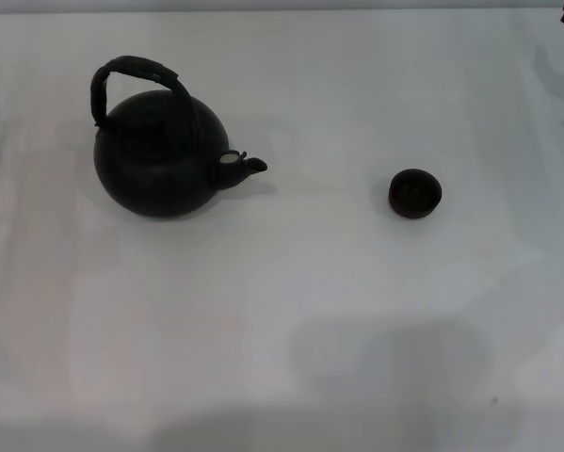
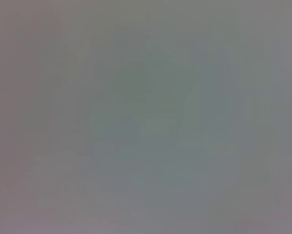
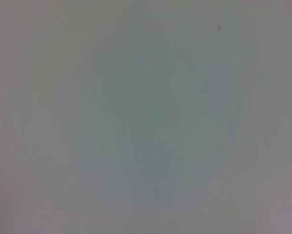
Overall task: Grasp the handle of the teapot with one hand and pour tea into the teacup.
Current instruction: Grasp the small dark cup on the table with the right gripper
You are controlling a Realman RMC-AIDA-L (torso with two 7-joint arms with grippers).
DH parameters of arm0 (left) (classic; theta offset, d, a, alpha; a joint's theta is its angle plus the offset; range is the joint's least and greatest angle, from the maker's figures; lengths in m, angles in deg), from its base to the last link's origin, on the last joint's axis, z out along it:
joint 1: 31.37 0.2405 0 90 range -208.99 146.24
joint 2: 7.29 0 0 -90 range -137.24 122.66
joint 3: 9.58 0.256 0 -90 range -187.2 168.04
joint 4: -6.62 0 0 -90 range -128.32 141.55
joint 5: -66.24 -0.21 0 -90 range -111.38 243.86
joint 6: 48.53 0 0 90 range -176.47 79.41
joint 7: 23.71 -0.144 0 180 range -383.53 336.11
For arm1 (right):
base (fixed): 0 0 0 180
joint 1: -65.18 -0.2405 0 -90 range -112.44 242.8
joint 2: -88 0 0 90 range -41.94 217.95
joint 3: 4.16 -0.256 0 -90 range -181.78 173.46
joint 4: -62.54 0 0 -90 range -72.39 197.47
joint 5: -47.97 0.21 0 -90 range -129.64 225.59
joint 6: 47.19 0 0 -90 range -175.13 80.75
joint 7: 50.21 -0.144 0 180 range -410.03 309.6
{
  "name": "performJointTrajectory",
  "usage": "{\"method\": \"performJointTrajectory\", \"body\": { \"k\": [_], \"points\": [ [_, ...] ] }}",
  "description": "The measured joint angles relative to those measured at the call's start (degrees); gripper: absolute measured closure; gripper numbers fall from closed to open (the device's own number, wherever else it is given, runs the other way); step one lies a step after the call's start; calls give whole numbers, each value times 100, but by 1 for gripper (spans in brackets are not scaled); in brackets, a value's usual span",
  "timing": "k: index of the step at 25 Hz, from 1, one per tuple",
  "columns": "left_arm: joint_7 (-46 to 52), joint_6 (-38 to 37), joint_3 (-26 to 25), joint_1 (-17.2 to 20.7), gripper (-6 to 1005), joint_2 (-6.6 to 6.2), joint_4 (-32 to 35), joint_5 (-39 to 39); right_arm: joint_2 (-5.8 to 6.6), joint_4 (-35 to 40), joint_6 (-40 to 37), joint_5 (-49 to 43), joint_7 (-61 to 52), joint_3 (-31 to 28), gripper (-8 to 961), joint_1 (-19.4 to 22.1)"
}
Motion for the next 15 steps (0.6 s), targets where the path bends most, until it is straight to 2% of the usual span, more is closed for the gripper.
{"method": "performJointTrajectory", "body": {
  "k": [15],
  "points": [
    [96, -107, -1, 175, 166, 1, 1, -233, -1, -210, 27, -15, -40, 2, 94, -58]
  ]
}}
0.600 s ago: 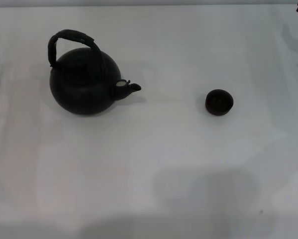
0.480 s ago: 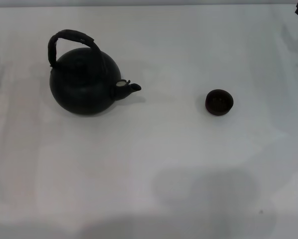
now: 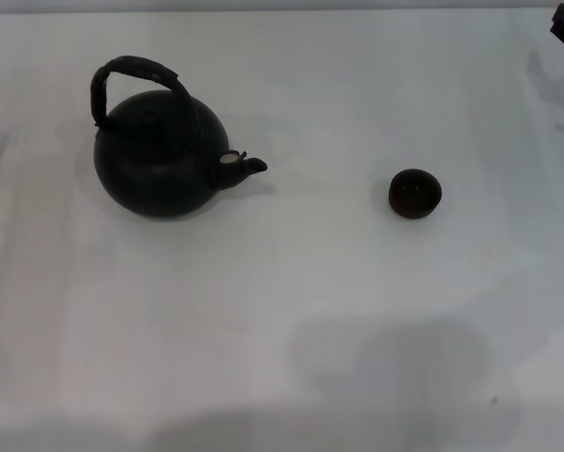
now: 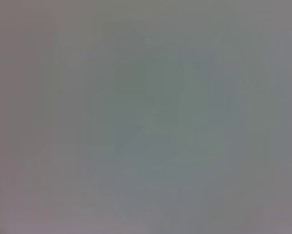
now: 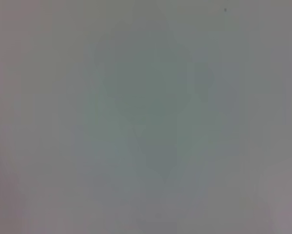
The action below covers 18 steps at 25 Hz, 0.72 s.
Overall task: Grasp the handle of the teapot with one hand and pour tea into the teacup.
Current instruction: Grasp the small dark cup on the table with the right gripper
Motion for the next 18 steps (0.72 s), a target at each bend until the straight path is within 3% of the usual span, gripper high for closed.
{"method": "performJointTrajectory", "body": {
  "k": [13, 18],
  "points": [
    [5, -15, 0, 54, 166, -8, 0, 2, 1, -38, 529, -32, -169, 75, 97, -56],
    [5, -60, 1, 99, 166, -7, 0, 24, 95, 557, 493, -271, -1362, 1354, 97, -106]
  ]
}}
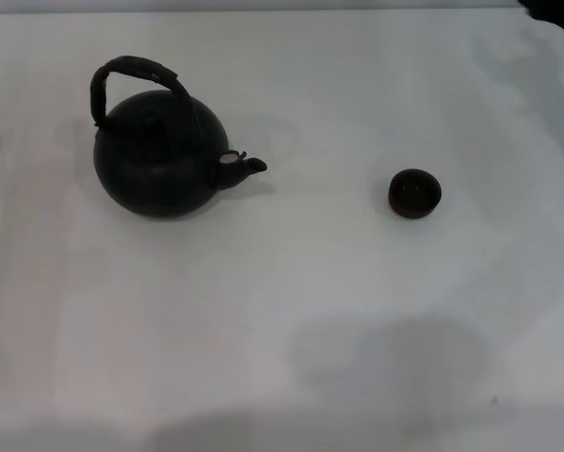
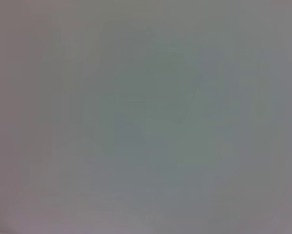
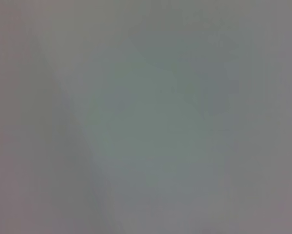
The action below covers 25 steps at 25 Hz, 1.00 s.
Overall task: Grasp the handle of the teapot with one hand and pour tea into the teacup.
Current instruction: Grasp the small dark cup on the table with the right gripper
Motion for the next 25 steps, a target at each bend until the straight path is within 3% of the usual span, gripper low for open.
{"method": "performJointTrajectory", "body": {
  "k": [4, 6, 11, 19, 25],
  "points": [
    [0, -1, -6, 50, 165, 2, 0, 24, 92, 840, -285, -581, -1080, 1007, 98, 26],
    [0, -1, -17, 71, 165, 4, 0, 29, 160, 1377, -363, -1511, -2042, 1172, 98, 0],
    [0, -1, -34, 91, 165, 6, 0, 29, 242, 2242, -189, -3192, -3502, 1181, 99, -51],
    [7, -1, -35, 87, 165, 0, 0, 29, 349, 3620, 939, -5630, -5326, 1137, 100, -186],
    [9, -1, -35, 83, 165, -3, 0, 28, 315, 4749, 1901, -7728, -6668, 1138, 100, -369]
  ]
}}
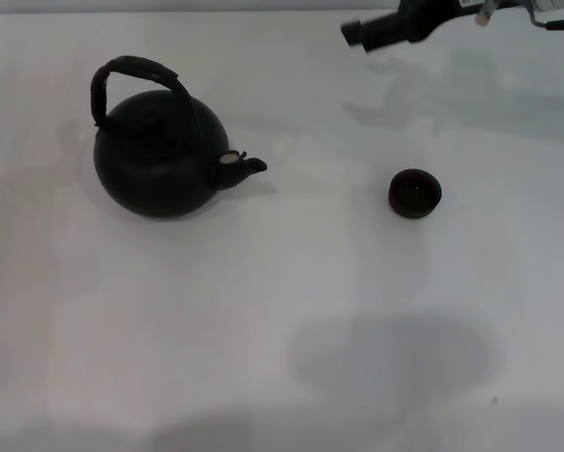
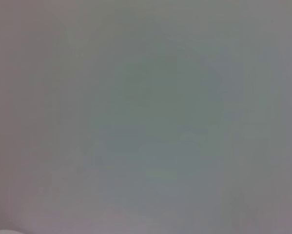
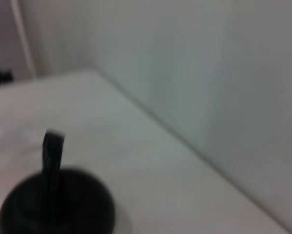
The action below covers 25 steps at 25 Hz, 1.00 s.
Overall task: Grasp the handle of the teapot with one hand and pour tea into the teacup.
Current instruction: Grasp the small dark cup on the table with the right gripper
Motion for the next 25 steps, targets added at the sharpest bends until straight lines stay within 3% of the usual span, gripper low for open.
{"method": "performJointTrajectory", "body": {
  "k": [2, 4, 6, 10, 12, 25],
  "points": [
    [0, 0, -1, 0, 165, -1, 0, 1, -82, 328, 249, -612, -269, 0, 100, -36],
    [0, 0, -2, 0, 166, -1, 0, 0, -265, 665, 642, -1435, -560, 21, 101, -139],
    [0, 1, -5, 0, 166, -1, 0, 0, -306, 700, 783, -1653, -666, 69, 101, -198],
    [0, 0, -10, -6, 167, -1, 0, 1, -321, 676, 1040, -1841, -984, 480, 101, -349],
    [0, 0, -9, -8, 167, -1, 0, 0, -316, 706, 1158, -1954, -1261, 958, 101, -407],
    [0, 37, -9, -44, 167, -6, 0, 0, -375, 349, 1128, -2621, -2195, 2432, 103, -902]
  ]
}}
